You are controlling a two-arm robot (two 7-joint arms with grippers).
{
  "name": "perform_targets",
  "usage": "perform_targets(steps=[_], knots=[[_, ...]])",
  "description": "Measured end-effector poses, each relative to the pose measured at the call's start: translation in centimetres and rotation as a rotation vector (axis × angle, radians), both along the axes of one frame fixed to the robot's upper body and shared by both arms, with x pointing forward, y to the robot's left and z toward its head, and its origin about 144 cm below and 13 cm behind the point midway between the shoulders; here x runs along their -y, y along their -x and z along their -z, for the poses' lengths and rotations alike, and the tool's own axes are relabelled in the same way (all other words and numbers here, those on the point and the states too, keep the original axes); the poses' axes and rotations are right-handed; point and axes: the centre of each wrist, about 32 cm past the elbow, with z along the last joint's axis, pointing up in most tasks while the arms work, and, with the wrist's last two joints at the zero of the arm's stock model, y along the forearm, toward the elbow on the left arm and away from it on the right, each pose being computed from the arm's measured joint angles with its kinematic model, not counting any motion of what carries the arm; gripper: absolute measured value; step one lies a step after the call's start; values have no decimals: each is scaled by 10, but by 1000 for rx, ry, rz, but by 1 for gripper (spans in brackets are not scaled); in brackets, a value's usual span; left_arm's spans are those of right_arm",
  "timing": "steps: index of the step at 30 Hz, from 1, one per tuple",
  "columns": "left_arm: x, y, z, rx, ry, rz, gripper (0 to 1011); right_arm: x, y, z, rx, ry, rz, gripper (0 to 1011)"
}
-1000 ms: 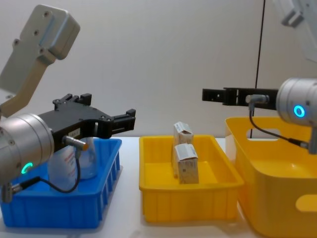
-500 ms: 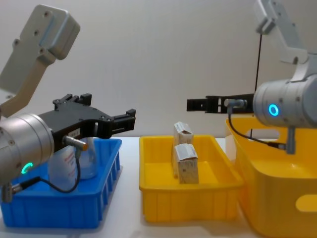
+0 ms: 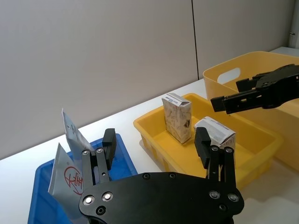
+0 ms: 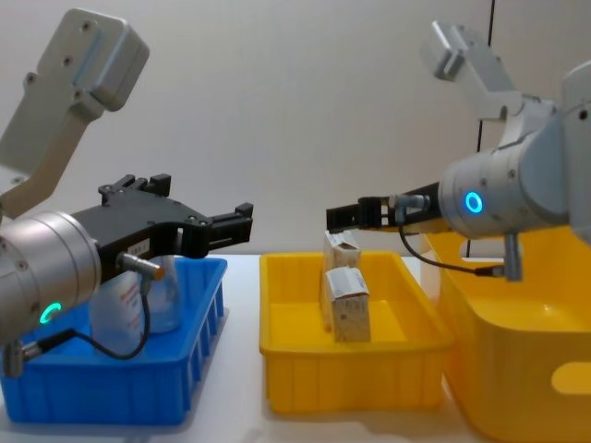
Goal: Bimanual collaborative sorting of washing and personal care products
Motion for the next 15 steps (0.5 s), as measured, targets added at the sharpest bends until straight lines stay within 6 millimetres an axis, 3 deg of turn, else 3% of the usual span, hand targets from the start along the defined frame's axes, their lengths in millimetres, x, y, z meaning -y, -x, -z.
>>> perform_targets(steps=[15], knots=[[0, 0, 0, 0, 0, 0, 1001, -8, -18, -2, -95, 60, 5, 1003]])
